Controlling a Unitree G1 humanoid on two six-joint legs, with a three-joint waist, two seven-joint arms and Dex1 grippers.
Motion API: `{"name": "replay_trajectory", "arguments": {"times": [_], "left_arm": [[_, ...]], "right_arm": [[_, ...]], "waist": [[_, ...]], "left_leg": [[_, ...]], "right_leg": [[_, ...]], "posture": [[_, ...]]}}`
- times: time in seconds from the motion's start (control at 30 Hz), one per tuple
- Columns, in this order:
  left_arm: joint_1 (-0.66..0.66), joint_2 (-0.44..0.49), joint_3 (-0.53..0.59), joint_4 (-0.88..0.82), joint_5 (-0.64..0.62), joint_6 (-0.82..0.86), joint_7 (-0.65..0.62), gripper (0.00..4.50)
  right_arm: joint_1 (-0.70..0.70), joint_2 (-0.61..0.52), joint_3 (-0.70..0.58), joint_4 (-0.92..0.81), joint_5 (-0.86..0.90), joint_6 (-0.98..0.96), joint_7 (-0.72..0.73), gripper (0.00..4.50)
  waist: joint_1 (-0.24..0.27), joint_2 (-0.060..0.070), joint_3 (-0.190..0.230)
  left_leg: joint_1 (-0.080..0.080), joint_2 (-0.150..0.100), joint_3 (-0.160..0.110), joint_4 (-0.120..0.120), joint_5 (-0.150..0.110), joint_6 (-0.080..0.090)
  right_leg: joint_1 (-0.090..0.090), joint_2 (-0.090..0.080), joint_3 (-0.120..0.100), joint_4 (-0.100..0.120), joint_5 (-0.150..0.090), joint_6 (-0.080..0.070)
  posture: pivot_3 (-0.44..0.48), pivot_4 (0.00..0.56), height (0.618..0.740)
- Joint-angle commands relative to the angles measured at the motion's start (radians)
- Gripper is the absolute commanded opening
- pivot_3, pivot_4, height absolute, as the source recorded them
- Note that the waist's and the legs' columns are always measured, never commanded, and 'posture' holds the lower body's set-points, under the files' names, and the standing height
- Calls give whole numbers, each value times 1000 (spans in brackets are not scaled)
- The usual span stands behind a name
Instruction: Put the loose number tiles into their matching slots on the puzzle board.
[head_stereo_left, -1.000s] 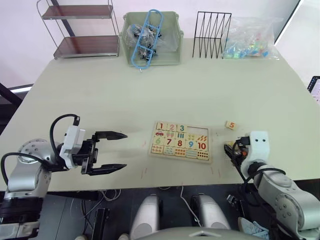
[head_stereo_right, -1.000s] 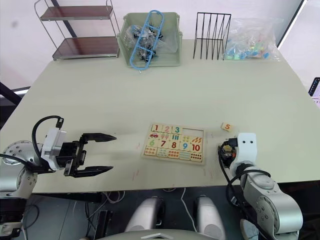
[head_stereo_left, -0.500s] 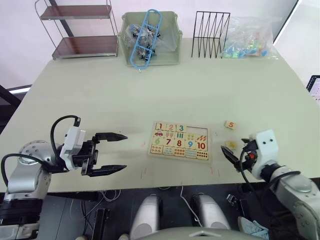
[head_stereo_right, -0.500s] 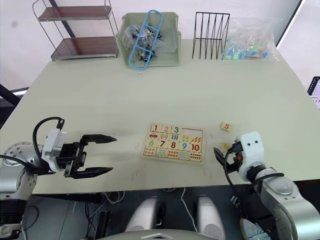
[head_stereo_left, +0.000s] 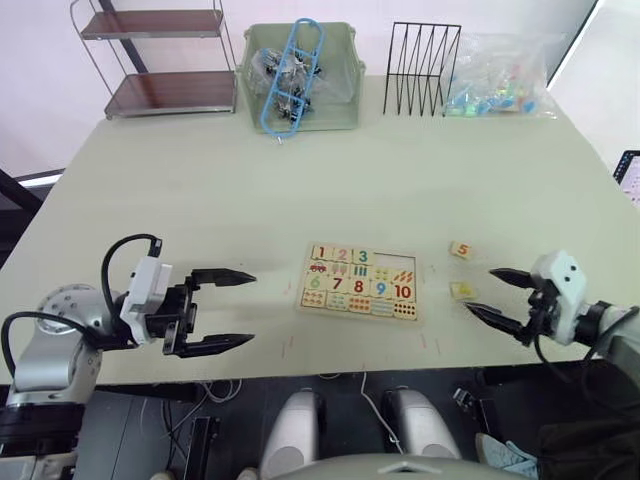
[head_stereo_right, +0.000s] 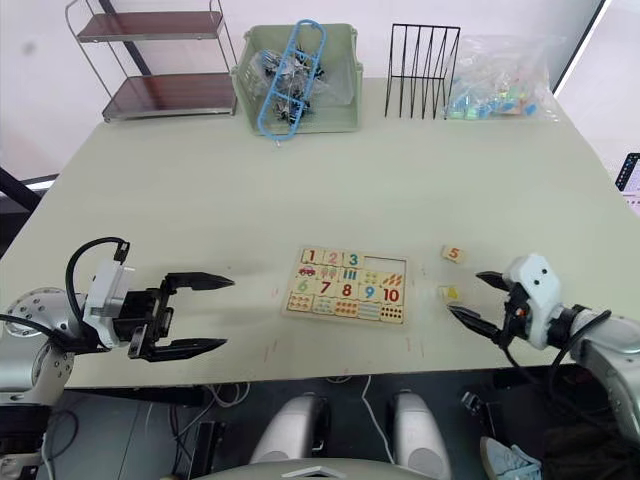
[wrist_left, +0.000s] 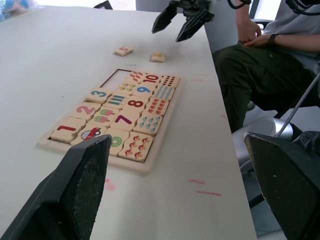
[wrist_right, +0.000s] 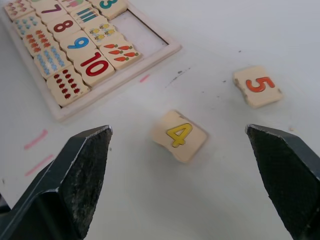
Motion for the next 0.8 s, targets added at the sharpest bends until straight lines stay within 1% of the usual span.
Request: {"name": "replay_trajectory", "arguments": {"times": [0.03,0.17,0.27,0.37,0.57,0.8], "left_arm": [[-3,-3,31,-24,-17,-8,10,4500],[-11,-4,28,-14,-15,-7,13,4500],[-15,-1,23,-15,-14,-4,10,4500],[-23,1,19,-10,-12,-5,2,4500],[-16,12,25,-15,-13,-3,-16,4500],[-9,10,23,-22,-12,-4,-18,4500]], "right_arm": [[-41,-33,26,76,-27,-116,106,4478],[-127,-52,85,203,-48,-213,228,4478],[-226,-63,163,340,-103,-338,352,4478],[-312,-49,218,475,-152,-474,434,4478],[-438,-30,284,655,-203,-602,529,4478],[-527,-21,343,783,-268,-703,593,4478]], "waist": [[1,0,0],[0,0,0],[0,0,0],[-1,0,1],[0,1,1],[0,1,2]], "left_leg": [[0,0,-1,0,0,0],[0,0,0,1,0,0],[0,0,0,0,0,0],[1,0,1,0,0,0],[0,0,0,0,0,0],[1,0,1,0,0,0]], "right_leg": [[0,1,0,0,0,0],[0,1,0,0,0,0],[0,1,0,0,1,-1],[0,1,0,0,3,1],[0,1,0,0,5,-1],[0,1,0,1,5,-1]], "posture": [[0,150,740],[0,150,740],[0,150,740],[0,150,740],[0,150,740],[0,150,740]]}}
